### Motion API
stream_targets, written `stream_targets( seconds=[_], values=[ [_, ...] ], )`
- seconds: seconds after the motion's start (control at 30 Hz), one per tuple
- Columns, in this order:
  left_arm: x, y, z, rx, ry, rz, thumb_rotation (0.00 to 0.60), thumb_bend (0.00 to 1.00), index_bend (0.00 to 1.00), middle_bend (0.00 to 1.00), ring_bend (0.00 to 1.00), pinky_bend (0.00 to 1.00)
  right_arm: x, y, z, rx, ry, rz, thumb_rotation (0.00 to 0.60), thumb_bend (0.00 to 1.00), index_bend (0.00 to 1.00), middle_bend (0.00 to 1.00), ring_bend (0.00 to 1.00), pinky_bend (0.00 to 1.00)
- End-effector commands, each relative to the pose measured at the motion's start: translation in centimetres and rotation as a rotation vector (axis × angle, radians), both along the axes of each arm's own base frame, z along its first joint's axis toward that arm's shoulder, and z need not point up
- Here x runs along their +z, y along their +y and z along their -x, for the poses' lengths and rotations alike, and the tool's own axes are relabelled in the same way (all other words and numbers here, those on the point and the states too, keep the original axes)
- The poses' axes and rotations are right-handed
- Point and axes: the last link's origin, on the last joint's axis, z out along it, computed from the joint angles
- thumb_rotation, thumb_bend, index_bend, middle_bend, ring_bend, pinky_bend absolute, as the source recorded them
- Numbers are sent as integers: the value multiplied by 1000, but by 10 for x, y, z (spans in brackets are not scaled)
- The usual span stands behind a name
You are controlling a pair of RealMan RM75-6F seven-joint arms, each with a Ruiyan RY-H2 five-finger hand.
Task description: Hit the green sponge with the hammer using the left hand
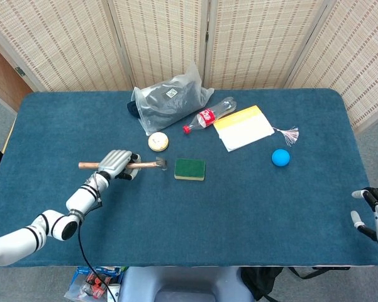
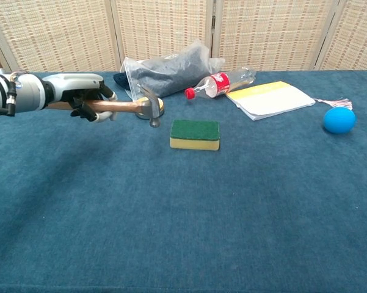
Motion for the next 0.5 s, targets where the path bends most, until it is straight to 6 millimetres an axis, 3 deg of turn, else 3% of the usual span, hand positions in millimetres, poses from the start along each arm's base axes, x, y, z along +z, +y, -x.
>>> stream_targets(
  seconds=[0.03, 0.07, 0.13, 0.23, 0.33, 0.5],
  values=[
    [2, -2, 7, 4, 12, 1, 600, 571, 563, 672, 619, 755, 0, 0, 0, 1, -1, 0, 600, 308, 370, 347, 261, 293],
    [2, -3, 9, 6, 17, 9, 600, 552, 501, 604, 525, 671, 0, 0, 0, 1, -1, 0, 600, 308, 370, 347, 261, 293],
    [5, -4, 13, 5, 24, 10, 600, 429, 234, 324, 222, 360, 0, 0, -1, 1, -1, 0, 600, 308, 370, 347, 261, 293],
    [9, -7, 15, -3, -5, -15, 600, 316, 12, 83, 23, 92, 0, 0, -1, 4, 0, 0, 600, 308, 370, 347, 261, 293],
    [15, -9, 16, -12, -38, -46, 600, 309, 0, 9, 0, 20, 0, 1, -2, 8, 0, 1, 600, 308, 370, 347, 260, 293],
    [30, -18, 25, -6, -74, -108, 600, 304, 0, 0, 0, 3, 1, 3, -2, 6, -2, 8, 600, 308, 370, 347, 260, 293]
  ],
)
